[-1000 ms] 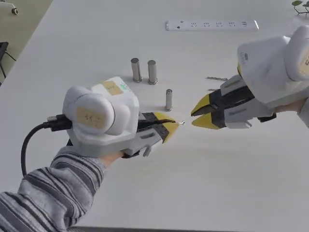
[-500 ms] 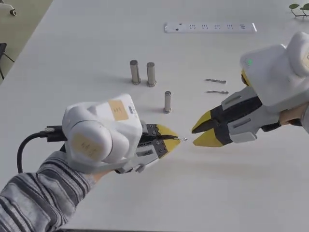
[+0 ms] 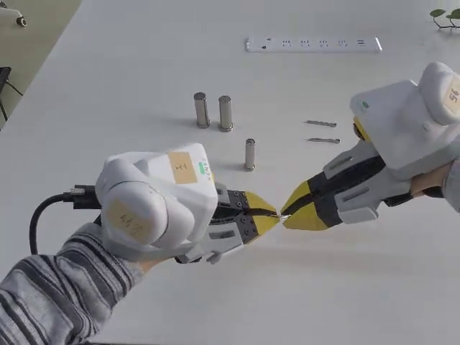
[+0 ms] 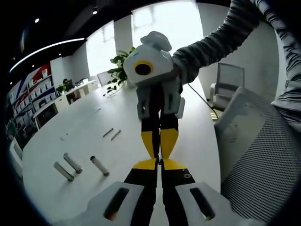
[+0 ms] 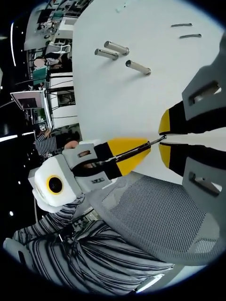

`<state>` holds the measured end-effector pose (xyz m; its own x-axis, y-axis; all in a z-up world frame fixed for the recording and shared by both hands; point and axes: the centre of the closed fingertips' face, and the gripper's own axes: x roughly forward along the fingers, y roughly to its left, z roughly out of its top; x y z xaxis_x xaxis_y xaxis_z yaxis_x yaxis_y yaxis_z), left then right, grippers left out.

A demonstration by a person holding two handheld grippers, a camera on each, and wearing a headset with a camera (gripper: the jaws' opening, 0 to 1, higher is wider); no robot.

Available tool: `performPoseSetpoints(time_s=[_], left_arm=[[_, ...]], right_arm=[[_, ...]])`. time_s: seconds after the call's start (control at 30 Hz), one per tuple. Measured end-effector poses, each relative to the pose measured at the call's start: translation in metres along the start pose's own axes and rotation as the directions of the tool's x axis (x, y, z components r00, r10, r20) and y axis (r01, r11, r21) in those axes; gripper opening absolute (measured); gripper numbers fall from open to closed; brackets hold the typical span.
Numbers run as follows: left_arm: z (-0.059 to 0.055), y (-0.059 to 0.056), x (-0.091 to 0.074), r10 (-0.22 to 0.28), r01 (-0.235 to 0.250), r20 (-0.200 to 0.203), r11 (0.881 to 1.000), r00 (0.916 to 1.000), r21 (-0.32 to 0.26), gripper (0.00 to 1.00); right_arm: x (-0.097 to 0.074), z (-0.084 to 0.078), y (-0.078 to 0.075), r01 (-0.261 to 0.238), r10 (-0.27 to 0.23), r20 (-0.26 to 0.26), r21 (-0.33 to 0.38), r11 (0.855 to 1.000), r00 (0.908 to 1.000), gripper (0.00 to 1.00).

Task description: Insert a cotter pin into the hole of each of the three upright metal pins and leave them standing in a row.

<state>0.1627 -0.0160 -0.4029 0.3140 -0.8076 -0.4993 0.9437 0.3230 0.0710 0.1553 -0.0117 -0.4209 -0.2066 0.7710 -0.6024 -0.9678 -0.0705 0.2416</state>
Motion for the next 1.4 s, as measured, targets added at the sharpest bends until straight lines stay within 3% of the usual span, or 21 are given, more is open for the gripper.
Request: performPoseSetpoints(time_s=[0.37, 0.67, 0.9, 1.1, 1.23, 1.4], left_arm=[[-0.004, 0.001, 0.0, 0.015, -0.015, -0.006, 0.999, 0.9999, -0.04, 0.0], [-0.005, 0.002, 0.002, 0.024, -0.024, -0.009, 0.998, 0.9997, -0.057, 0.0], [-0.008, 0.01, 0.003, 0.075, -0.075, -0.004, 0.993, 0.9972, -0.092, 0.01], [-0.013, 0.023, 0.0, 0.145, -0.144, 0.0, 0.981, 0.9894, -0.126, 0.08], [-0.015, 0.036, -0.002, 0.211, -0.206, 0.009, 0.963, 0.9775, -0.174, 0.11], [-0.016, 0.047, -0.002, 0.267, -0.26, 0.014, 0.947, 0.9635, -0.191, 0.13]], right_arm=[[-0.004, 0.001, 0.001, 0.005, -0.009, -0.049, -0.091, 0.996, 0.9987, 0.0], [-0.004, -0.001, 0.001, 0.004, -0.025, -0.105, -0.196, 0.981, 0.9942, 0.0], [-0.006, -0.005, -0.006, 0.021, -0.058, -0.14, -0.253, 0.967, 0.9884, 0.0], [-0.013, -0.011, -0.018, 0.054, -0.1, -0.168, -0.261, 0.964, 0.9807, 0.0], [-0.019, -0.015, -0.036, 0.086, -0.136, -0.178, -0.264, 0.961, 0.9746, 0.0], [-0.024, -0.012, -0.051, 0.125, -0.177, -0.175, -0.272, 0.954, 0.9684, 0.0]])
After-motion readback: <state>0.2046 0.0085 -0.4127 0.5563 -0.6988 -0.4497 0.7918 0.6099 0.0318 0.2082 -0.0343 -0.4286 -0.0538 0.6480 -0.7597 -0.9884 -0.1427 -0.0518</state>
